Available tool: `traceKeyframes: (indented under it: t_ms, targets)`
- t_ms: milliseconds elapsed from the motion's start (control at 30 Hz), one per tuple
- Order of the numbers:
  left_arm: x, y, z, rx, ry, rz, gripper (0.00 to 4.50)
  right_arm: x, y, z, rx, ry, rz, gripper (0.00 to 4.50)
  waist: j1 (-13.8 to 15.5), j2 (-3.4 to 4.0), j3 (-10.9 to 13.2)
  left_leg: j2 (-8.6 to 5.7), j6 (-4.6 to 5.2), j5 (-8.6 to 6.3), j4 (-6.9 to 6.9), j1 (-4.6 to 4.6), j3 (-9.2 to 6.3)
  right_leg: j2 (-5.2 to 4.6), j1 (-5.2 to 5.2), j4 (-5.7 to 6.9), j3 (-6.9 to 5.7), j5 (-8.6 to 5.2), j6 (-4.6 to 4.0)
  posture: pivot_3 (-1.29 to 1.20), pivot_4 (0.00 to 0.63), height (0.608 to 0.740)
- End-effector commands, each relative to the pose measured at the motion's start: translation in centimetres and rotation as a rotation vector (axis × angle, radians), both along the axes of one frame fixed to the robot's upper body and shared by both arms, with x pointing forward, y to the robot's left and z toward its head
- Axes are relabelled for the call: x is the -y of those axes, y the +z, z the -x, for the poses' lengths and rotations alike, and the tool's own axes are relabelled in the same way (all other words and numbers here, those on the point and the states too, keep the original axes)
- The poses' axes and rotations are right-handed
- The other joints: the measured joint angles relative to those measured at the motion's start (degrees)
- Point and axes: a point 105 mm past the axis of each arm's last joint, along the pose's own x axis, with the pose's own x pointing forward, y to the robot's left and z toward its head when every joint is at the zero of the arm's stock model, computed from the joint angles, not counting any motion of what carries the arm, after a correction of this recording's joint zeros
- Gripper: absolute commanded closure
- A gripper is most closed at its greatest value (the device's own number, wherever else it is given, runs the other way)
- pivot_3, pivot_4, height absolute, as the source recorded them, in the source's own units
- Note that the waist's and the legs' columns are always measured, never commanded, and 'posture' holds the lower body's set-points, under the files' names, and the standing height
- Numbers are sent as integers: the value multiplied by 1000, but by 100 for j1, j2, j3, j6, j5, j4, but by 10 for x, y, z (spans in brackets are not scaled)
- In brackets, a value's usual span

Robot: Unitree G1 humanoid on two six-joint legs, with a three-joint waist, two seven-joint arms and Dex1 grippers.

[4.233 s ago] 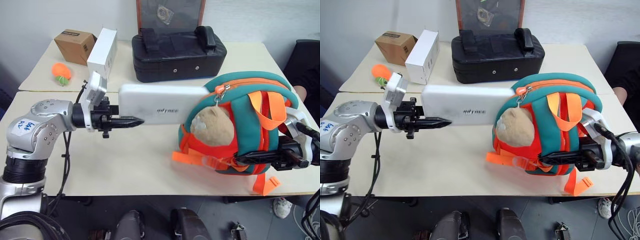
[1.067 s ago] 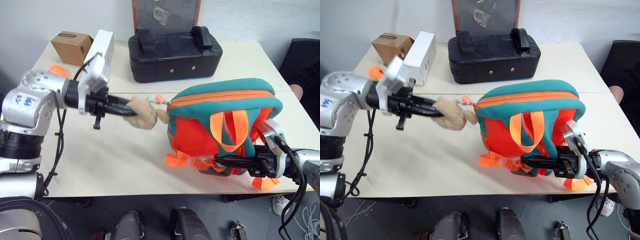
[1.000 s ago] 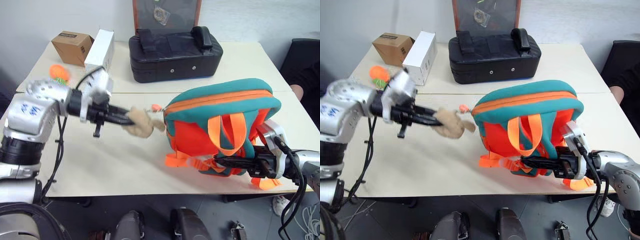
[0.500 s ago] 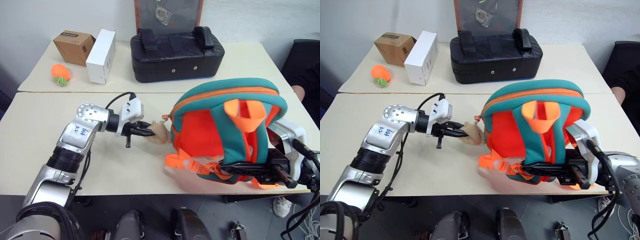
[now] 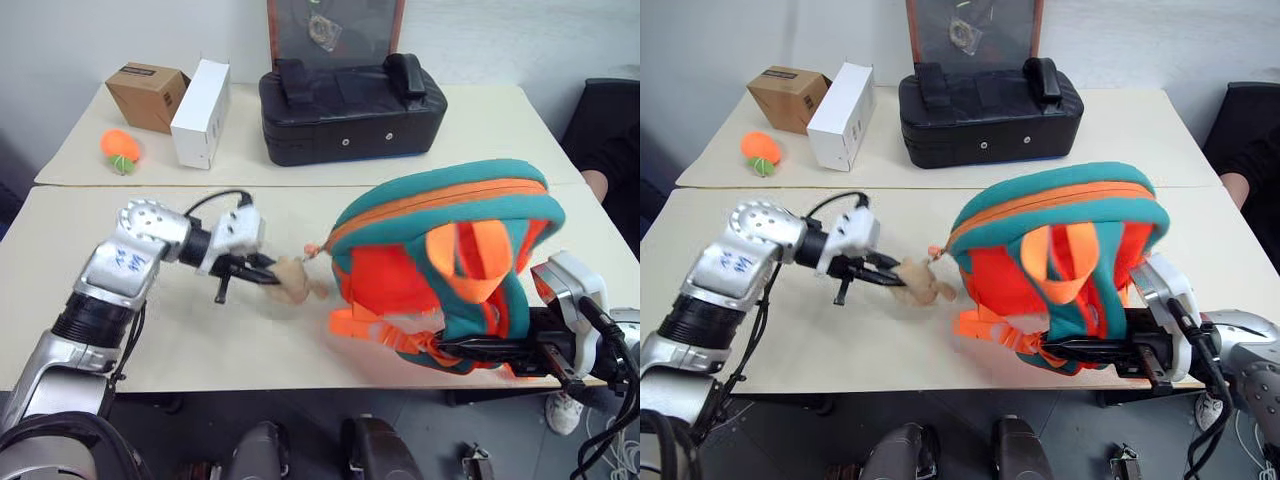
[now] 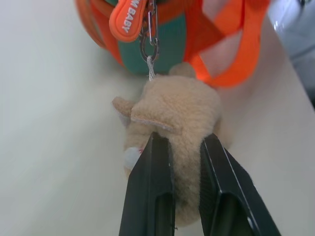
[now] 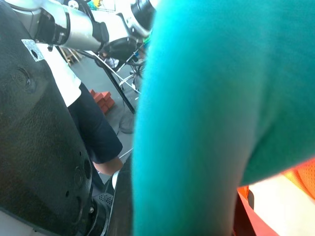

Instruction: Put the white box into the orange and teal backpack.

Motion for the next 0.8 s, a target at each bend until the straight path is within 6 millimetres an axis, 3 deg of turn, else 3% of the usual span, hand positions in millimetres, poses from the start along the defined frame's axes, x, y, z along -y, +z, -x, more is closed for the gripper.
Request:
traceKeyframes:
  t_ms: [33,133,267,367,433,600,800]
  targets:
    - [11,-10,-10,57,12,-17,4213,-2,7,2,40,16,-24,4500,37,-3,-1,-1,4,-1,4,-3,-3,-2,0,1,-2,0,0,0,150,740]
    - [33,-13,-19,119,-16,-13,4213,-1,7,3,42,23,-28,4500,151,-3,-2,-6,17,-8,13,-4,-6,-8,7,-1,-3,1,2,0,150,740]
    - [72,-1,-32,144,-37,91,4213,0,5,7,45,52,-8,4500,183,-3,-2,-8,34,-20,36,-13,-9,-10,9,1,-4,3,6,0,150,740]
    - [83,1,-33,128,-59,104,4213,-1,5,7,49,55,-13,4500,158,-3,-2,-7,44,-29,47,-20,-7,-10,6,1,-4,5,9,0,150,740]
    - [81,-6,-30,104,-80,70,4213,-3,4,7,57,51,-14,4500,145,-3,-2,-6,42,-31,48,-21,-8,-10,6,1,-5,5,9,0,150,740]
    - [52,-34,-15,38,-107,-52,4213,-6,-10,-6,139,-38,56,4500,93,4,-7,0,36,-33,47,-13,-6,-6,7,4,-4,4,8,0,150,740]
    - [37,-25,3,-69,-35,74,4213,5,-27,-43,187,-283,159,4500,-15,6,-13,2,30,-30,47,-8,-5,-6,11,11,-3,4,7,0,150,740]
